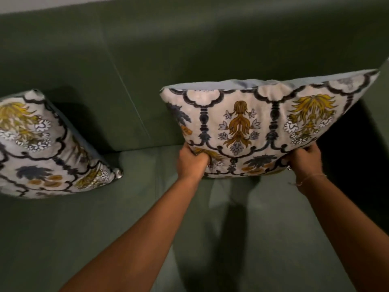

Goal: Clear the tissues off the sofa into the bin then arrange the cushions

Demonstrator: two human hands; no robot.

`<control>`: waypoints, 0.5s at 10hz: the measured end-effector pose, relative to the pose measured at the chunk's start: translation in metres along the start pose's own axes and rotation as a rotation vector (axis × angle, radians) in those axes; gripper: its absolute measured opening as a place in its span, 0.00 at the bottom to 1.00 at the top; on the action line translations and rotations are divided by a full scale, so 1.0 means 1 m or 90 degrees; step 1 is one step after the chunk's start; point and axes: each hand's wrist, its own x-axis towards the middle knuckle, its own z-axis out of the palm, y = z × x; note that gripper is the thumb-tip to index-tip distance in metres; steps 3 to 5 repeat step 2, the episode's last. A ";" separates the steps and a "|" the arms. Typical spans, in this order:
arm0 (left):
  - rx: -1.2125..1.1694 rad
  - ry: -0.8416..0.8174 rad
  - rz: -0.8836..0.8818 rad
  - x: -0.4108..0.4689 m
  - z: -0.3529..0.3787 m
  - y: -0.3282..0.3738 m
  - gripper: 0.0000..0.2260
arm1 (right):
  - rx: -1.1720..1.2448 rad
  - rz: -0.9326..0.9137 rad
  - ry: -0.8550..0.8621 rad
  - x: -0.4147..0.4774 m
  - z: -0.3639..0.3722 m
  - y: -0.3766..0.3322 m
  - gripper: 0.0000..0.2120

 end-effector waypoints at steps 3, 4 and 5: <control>0.237 -0.145 0.053 -0.007 -0.038 -0.022 0.41 | 0.006 0.034 0.105 -0.024 -0.001 -0.013 0.26; 0.237 -0.145 0.053 -0.007 -0.038 -0.022 0.41 | 0.006 0.034 0.105 -0.024 -0.001 -0.013 0.26; 0.237 -0.145 0.053 -0.007 -0.038 -0.022 0.41 | 0.006 0.034 0.105 -0.024 -0.001 -0.013 0.26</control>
